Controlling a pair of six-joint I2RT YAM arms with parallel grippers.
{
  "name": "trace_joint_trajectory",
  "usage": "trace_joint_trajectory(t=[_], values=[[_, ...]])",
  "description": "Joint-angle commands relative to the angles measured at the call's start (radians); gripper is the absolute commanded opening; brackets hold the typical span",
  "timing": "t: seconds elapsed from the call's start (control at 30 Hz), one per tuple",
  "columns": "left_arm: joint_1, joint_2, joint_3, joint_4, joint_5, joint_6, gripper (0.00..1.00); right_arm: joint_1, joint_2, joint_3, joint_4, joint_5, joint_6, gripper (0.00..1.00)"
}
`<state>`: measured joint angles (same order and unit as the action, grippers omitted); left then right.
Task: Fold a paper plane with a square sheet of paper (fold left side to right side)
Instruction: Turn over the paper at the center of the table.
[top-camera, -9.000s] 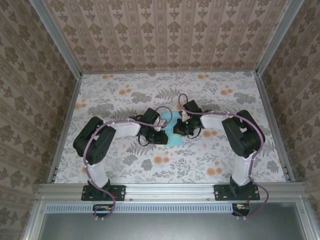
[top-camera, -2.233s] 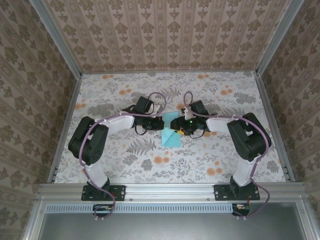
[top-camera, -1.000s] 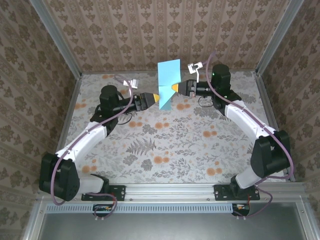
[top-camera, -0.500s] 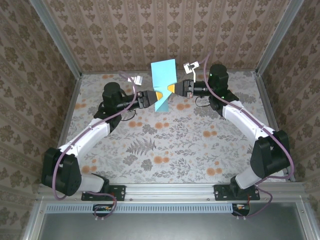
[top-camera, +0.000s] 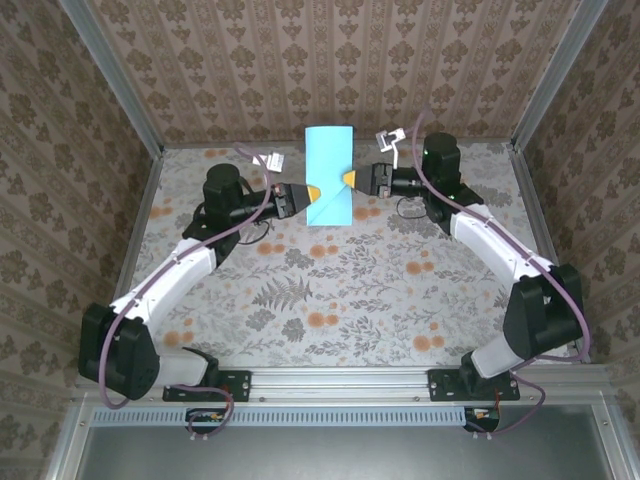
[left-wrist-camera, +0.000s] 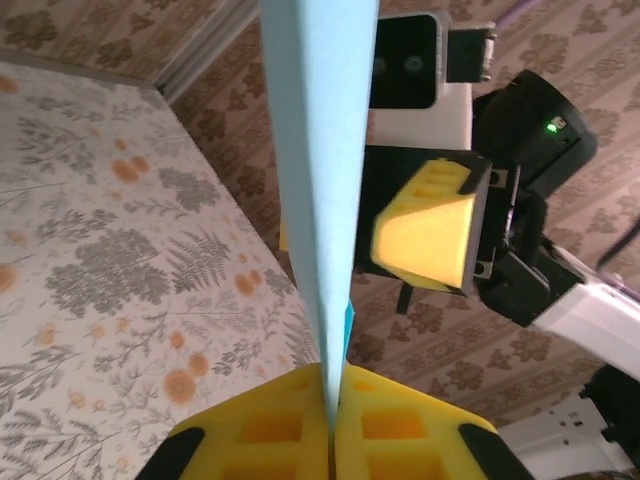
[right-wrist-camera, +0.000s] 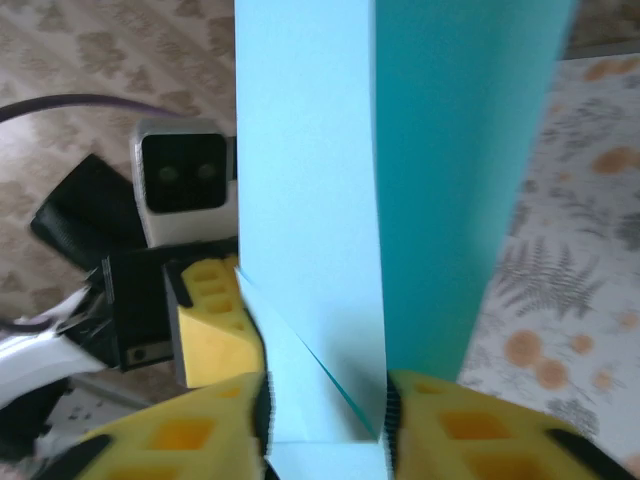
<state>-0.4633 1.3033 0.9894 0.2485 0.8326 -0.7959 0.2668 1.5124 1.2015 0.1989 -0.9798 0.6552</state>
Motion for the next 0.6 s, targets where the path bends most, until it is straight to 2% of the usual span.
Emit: trace_joint_trajectory(t=[0.0, 0.1, 0.3, 0.4, 0.5, 0.57], values=[[-0.054, -0.049, 0.098, -0.375, -0.177, 0.236, 0.02, -0.046, -0.108, -0.019, -0.243, 0.183, -0.143, 0.47], [-0.128, -0.039, 0.162, -0.631, -0.417, 0.348, 0.00, -0.088, -0.190, -0.037, -0.430, 0.359, -0.227, 0.55], [-0.303, 0.018, 0.219, -0.916, -0.888, 0.316, 0.00, -0.137, -0.280, -0.032, -0.744, 0.794, -0.312, 0.70], [-0.390, 0.098, 0.295, -1.081, -1.111, 0.233, 0.00, -0.159, -0.320, -0.064, -0.812, 0.941, -0.304, 0.82], [-0.454, 0.219, 0.395, -1.270, -1.291, 0.118, 0.00, -0.175, -0.354, -0.101, -0.836, 1.033, -0.294, 0.99], [-0.502, 0.311, 0.472, -1.389, -1.418, 0.033, 0.00, -0.181, -0.374, -0.119, -0.848, 1.076, -0.294, 1.00]])
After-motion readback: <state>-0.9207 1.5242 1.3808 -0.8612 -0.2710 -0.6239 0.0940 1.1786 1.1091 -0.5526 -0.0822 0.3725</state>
